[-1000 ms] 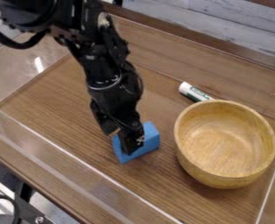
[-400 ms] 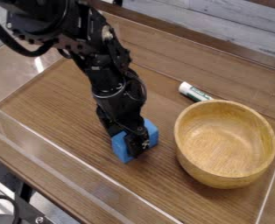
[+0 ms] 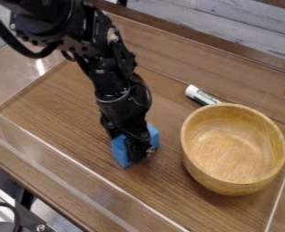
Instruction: Put the blue block in the brown bowl
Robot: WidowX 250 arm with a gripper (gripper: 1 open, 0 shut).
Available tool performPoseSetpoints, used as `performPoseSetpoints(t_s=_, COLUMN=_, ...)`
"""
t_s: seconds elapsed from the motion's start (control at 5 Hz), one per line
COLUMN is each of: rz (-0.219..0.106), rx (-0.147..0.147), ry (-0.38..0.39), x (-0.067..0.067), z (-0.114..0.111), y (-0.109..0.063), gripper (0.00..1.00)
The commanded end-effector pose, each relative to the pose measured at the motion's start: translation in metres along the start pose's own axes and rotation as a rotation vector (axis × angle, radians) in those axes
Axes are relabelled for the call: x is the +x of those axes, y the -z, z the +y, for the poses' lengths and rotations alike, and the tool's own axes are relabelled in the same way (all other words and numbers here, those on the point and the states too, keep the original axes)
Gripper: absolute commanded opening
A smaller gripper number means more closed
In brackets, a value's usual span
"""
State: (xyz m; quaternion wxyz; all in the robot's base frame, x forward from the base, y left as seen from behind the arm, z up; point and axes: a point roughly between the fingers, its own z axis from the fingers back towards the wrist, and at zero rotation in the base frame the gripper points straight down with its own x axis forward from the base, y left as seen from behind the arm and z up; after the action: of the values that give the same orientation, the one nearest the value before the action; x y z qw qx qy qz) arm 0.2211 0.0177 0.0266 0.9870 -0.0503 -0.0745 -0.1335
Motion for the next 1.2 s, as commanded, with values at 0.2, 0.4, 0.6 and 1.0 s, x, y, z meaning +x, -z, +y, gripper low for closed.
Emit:
performPoseSetpoints(t_s=0.2, rz=-0.058, rx=0.050, ry=-0.001, x=0.020, z=0.004, y=-0.043, gripper=0.00)
performPoseSetpoints(t_s=0.4, rz=-0.083, rx=0.061, ry=-0.007, x=0.023, z=0.007, y=-0.039, gripper=0.00)
performPoseSetpoints(t_s=0.6, rz=-0.094, rx=0.057, ry=-0.010, x=0.024, z=0.009, y=-0.034, gripper=0.00)
performPoseSetpoints(t_s=1.0, rz=-0.105, rx=0.055, ry=-0.022, x=0.024, z=0.010, y=-0.027, gripper=1.00)
